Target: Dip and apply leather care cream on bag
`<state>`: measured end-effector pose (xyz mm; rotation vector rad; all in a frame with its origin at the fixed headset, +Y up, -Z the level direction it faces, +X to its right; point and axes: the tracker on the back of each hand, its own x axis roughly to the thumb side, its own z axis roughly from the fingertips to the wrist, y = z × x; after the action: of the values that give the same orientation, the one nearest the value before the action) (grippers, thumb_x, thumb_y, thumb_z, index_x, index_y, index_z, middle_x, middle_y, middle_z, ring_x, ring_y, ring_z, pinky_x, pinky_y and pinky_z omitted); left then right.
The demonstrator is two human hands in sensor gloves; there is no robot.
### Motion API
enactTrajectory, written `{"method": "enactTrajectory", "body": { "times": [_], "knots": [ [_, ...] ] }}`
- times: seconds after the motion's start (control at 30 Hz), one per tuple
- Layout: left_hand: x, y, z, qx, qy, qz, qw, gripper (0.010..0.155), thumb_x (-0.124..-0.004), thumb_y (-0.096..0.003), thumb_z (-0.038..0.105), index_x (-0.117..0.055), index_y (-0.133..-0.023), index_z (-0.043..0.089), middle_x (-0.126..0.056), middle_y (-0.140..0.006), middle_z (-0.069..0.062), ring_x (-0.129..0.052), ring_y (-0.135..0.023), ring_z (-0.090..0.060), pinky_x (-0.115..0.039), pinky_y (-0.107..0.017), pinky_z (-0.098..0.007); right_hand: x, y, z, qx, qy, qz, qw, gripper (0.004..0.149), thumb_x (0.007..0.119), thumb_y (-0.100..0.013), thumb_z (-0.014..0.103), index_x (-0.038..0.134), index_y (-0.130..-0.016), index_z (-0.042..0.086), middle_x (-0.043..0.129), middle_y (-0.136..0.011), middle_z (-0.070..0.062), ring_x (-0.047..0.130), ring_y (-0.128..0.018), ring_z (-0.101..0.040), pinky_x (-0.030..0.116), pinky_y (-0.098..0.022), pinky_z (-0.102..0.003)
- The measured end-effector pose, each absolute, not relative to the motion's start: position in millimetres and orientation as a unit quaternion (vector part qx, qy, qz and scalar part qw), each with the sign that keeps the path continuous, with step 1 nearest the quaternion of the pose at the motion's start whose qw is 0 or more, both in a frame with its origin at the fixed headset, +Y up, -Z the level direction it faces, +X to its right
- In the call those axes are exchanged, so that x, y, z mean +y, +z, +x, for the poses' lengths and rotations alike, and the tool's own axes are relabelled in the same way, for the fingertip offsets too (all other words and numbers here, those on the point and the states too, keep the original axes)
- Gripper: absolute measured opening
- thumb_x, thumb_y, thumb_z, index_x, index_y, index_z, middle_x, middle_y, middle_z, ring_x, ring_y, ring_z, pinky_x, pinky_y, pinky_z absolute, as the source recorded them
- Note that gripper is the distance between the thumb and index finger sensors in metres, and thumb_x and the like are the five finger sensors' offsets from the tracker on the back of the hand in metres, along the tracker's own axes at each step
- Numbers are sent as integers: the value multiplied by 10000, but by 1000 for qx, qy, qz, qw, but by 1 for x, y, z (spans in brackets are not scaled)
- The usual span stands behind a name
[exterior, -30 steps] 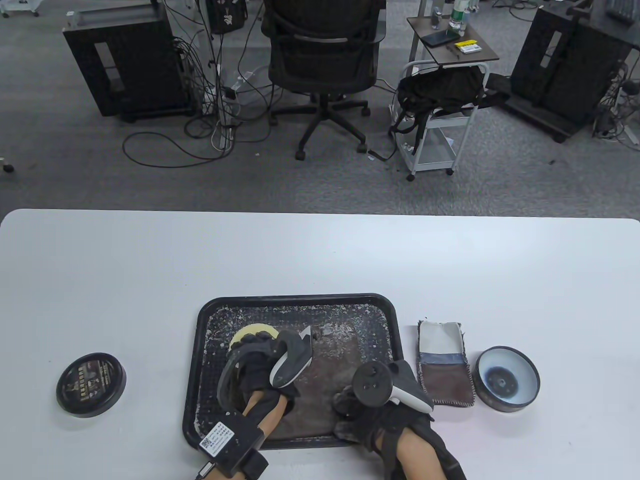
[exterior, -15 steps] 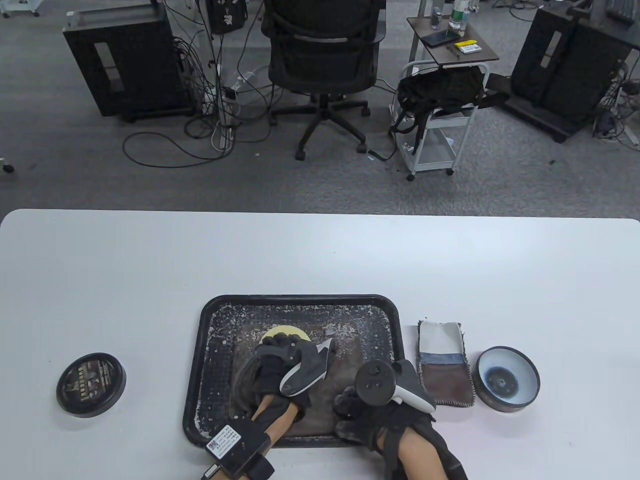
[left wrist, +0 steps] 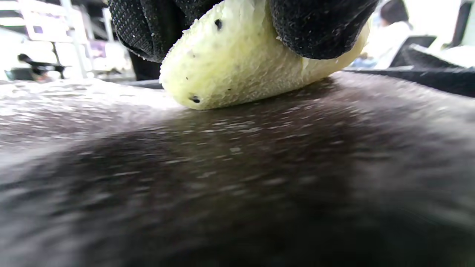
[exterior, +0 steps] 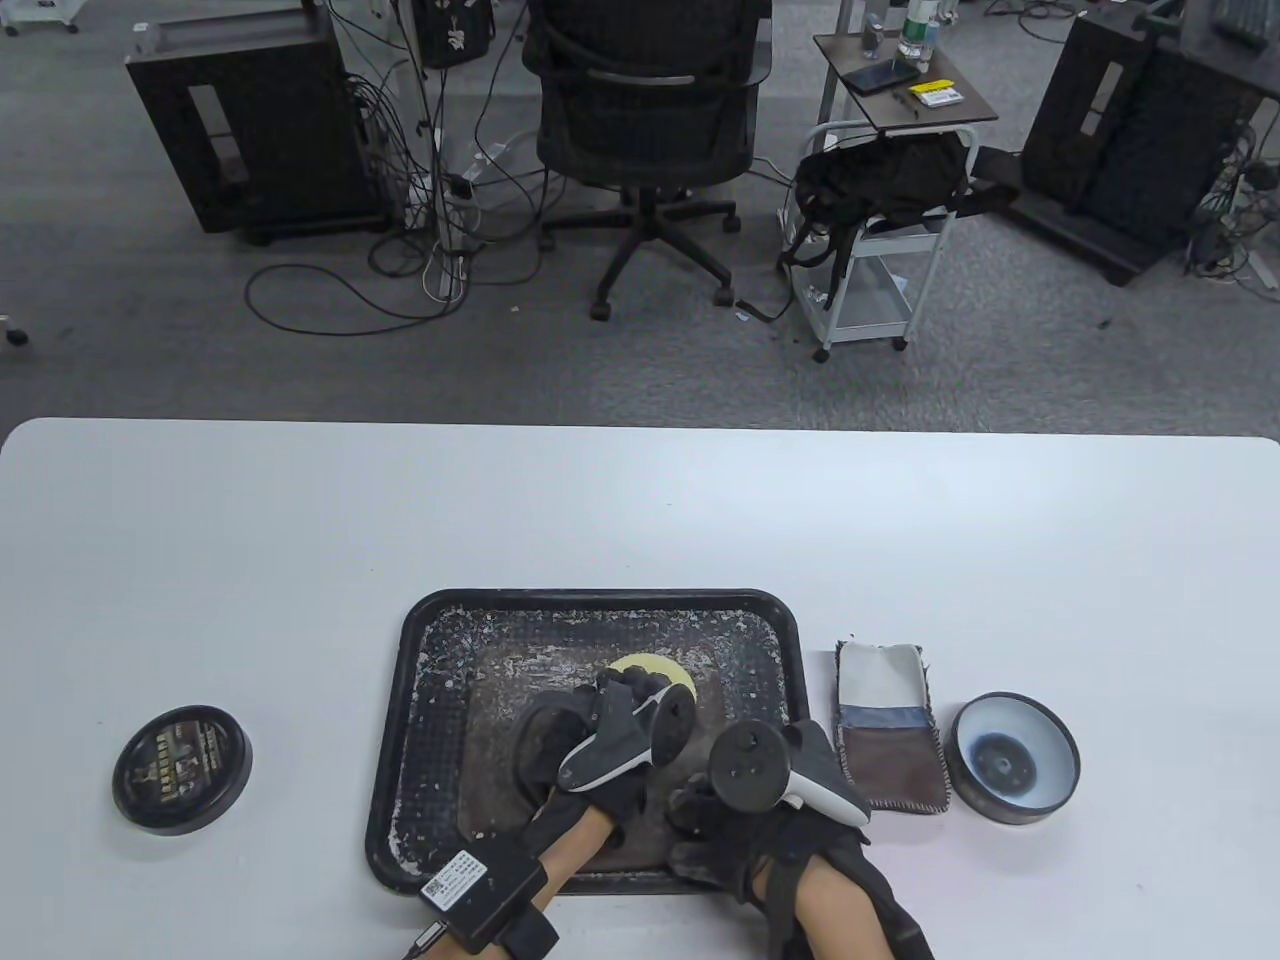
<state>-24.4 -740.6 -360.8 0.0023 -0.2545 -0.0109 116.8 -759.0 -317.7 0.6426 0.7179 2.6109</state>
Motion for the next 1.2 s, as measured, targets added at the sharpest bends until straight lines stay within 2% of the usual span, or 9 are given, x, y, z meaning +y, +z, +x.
{"method": "enactTrajectory", "body": {
  "times": [0.33,0.5,0.67,0.87,1.2],
  "knots": [
    [-744,-364,-5,-182,4,7,983,555,-784,-385,437,-660,-926,433,-734,-1012,150,-775,-962,-133,-749,-695,-359,-759,-317,116,255,923,227,177,684,789,-416,439,699,-1003,99,581,-1025,-192,476,-925,-476,558,-658,-610],
    [-745,-364,-2,-203,6,11,979,543,-798,-377,427,-687,-908,453,-741,-1010,175,-759,-976,-118,-729,-712,-367,-760,-317,115,257,922,227,180,686,785,-418,439,692,-1006,98,574,-1028,-193,468,-926,-477,547,-663,-611],
    [-744,-360,0,-209,-20,30,977,531,-830,-348,382,-758,-869,453,-805,-979,182,-806,-961,-112,-722,-713,-419,-760,-317,116,259,918,230,191,687,781,-422,437,690,-1010,94,570,-1033,-196,462,-927,-477,546,-659,-613],
    [-742,-359,-8,-181,-45,37,982,515,-835,-333,368,-806,-842,437,-879,-937,166,-879,-913,-136,-742,-691,-423,-761,-316,116,274,912,230,203,681,768,-428,432,674,-1017,104,542,-1046,-179,426,-939,-456,513,-672,-601],
    [-739,-362,-40,-64,-129,-29,989,509,-839,-327,363,-825,-833,421,-911,-913,145,-922,-875,-150,-776,-661,-397,-761,-317,119,278,909,223,216,670,759,-433,429,676,-1016,111,546,-1051,-164,422,-944,-435,503,-678,-590]
  ]
}}
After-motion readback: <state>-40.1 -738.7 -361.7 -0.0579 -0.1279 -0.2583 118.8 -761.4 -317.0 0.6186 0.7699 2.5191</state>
